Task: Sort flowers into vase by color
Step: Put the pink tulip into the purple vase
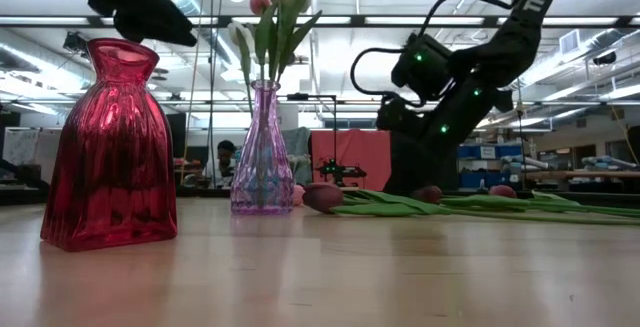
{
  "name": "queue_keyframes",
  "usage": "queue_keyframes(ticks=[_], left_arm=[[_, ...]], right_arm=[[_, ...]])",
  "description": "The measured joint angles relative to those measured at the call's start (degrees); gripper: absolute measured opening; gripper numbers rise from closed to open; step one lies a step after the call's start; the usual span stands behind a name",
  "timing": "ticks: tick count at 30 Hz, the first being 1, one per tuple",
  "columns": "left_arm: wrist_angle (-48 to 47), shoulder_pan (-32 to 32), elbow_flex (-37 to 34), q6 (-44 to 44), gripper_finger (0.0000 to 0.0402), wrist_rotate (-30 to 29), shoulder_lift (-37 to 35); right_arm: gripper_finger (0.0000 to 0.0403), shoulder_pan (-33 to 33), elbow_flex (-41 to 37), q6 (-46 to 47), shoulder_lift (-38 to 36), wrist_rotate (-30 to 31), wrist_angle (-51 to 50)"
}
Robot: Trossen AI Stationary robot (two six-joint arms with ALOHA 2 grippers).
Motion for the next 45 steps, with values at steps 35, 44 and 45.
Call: queue_keyframes(ticks=[35,44,45], left_arm=[[63.42,8.10,5.03,18.54,0.0202,9.34,24.18],[63.69,10.64,9.33,18.53,0.0202,11.34,27.96],[63.50,10.72,9.66,18.53,0.0202,11.91,28.02]], right_arm=[[0.0008,10.04,-0.14,-9.59,-43.09,11.78,8.91],[0.0009,13.83,-0.14,-9.57,-42.73,2.34,11.72],[0.0009,14.58,-0.14,-9.49,-42.73,0.70,12.07]])
